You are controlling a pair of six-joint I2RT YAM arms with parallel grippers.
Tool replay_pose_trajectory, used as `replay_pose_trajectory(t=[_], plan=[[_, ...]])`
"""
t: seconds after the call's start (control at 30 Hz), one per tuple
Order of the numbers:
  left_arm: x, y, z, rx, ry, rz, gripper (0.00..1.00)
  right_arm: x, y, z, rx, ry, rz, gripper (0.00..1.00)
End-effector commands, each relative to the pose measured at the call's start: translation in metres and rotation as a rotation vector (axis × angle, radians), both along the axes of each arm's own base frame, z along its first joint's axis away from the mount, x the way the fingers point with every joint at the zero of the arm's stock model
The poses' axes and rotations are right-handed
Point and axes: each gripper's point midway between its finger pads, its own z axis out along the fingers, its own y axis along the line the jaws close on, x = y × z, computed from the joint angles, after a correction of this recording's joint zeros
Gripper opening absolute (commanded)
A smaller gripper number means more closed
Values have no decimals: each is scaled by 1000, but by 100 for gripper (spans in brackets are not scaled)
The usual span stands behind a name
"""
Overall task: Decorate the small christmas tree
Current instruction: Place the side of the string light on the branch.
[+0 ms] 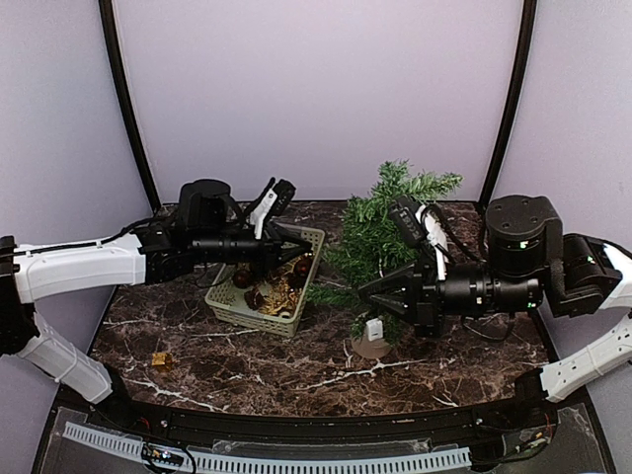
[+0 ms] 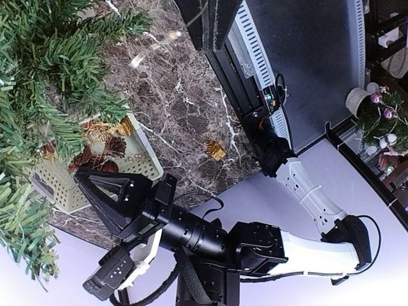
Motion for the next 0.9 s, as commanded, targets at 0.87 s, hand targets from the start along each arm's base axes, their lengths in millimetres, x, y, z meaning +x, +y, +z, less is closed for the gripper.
replay_pose_trajectory(t=[0.87], plan=[[-10,100,54,-164,-113,357,0,-4,5,-5,-61,29,28,0]])
